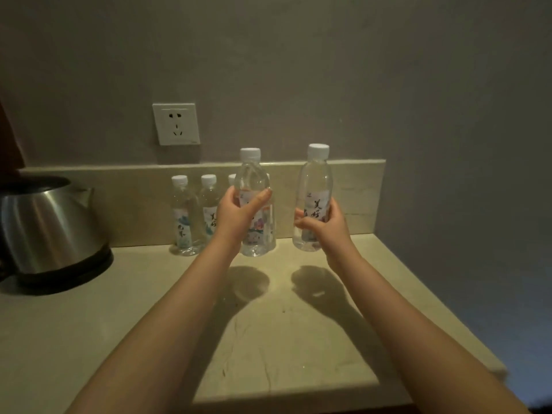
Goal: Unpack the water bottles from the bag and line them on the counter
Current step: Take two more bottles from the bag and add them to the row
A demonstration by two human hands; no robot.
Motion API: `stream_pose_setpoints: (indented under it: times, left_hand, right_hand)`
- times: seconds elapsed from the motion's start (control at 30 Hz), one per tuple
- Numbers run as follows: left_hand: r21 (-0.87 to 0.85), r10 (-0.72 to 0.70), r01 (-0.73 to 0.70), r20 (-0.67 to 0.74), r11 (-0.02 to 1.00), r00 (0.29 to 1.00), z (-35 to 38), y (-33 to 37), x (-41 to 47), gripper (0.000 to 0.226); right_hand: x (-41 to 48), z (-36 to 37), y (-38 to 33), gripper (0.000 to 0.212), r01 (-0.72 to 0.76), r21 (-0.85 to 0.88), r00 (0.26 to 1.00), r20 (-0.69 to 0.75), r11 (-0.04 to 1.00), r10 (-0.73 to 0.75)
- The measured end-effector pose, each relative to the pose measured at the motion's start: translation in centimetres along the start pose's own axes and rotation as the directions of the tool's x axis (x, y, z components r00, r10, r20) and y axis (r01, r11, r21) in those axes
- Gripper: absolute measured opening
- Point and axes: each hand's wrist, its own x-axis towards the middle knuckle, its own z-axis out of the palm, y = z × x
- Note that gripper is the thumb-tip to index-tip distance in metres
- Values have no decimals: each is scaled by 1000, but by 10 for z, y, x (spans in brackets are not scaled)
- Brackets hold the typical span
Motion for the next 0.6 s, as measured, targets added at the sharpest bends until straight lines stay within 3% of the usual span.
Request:
stream_pose_setpoints:
  times: [0.33, 0.5, 0.6]
  left_hand:
    - [197, -19, 23, -24, 980, 1000, 6, -41, 47, 32]
    - [229, 12, -9, -11, 973, 1000, 1, -43, 48, 36]
    - [243, 14, -13, -2, 970, 1000, -2, -45, 48, 43]
  right_hand:
    - [88, 6, 73, 60, -238, -248, 971, -66, 939, 229]
    - [106, 19, 87, 72, -147, -433, 989, -71, 889, 129]
    - [111, 21, 86, 81, -73, -458, 992, 61, 886, 113]
